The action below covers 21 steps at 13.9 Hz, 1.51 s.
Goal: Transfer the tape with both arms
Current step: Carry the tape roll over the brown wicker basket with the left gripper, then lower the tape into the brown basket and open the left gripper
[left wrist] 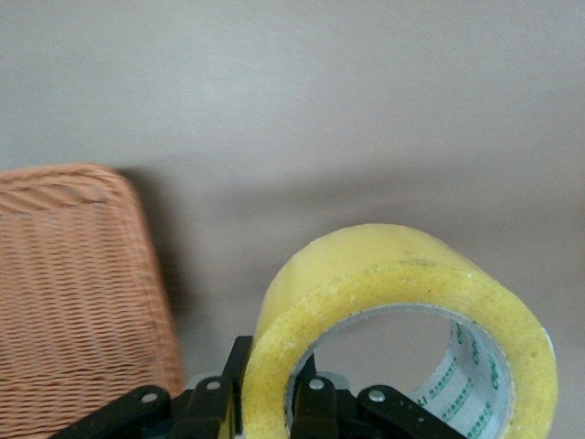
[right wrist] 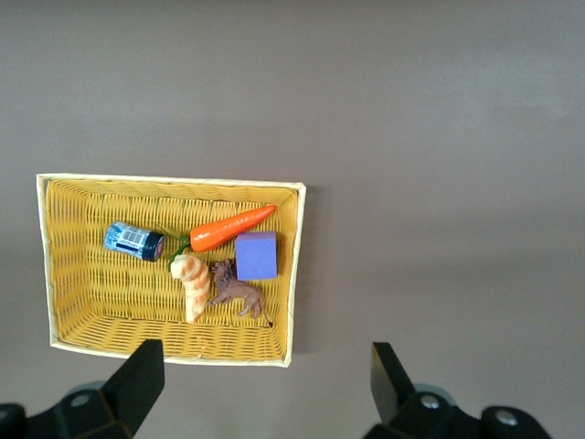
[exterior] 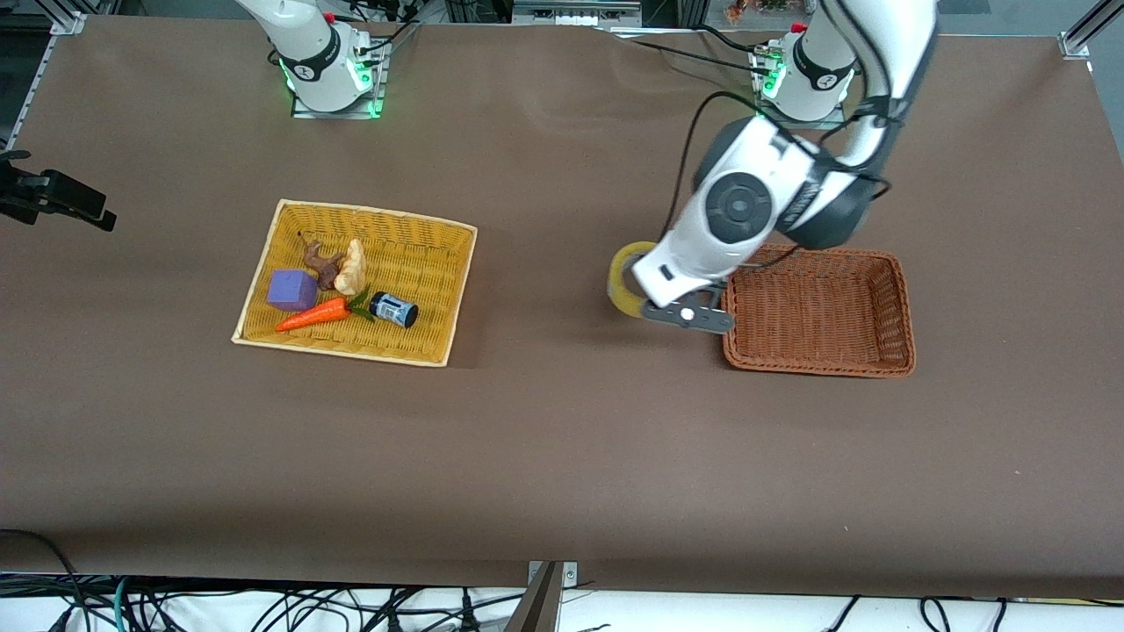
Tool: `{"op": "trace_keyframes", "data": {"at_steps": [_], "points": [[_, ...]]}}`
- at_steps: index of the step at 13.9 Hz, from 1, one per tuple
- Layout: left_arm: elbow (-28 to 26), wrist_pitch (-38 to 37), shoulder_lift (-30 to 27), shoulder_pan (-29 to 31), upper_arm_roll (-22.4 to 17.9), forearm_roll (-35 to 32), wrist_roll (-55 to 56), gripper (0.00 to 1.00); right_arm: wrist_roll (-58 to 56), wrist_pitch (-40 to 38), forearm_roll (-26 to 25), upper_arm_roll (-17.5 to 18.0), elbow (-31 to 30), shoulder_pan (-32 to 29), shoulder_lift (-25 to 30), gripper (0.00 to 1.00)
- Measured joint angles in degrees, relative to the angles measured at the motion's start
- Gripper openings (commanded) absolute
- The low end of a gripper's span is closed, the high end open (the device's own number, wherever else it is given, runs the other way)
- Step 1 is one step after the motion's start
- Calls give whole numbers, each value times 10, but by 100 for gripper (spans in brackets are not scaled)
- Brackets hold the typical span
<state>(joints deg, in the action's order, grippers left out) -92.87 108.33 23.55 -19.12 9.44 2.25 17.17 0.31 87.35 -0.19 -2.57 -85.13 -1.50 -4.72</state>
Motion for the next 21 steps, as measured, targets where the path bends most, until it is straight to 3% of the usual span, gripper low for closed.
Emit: {"op": "trace_keyframes", "data": {"at_steps": [5, 12, 15, 18, 21], "points": [[-1, -55, -12, 98, -3, -4, -121, 0, 0, 0, 0, 0, 0, 0, 0, 100], [-43, -65, -11, 174, -2, -73, -186, 0, 0, 0, 0, 0, 0, 0, -1, 100], [-84, -2, -11, 207, -2, -75, -230, 0, 0, 0, 0, 0, 0, 0, -2, 100], [-169, 102, -2, 222, -2, -75, -243, 0, 0, 0, 0, 0, 0, 0, -2, 100], [-209, 144, 17, 222, 0, -75, -245, 0, 0, 0, 0, 0, 0, 0, -2, 100]]}}
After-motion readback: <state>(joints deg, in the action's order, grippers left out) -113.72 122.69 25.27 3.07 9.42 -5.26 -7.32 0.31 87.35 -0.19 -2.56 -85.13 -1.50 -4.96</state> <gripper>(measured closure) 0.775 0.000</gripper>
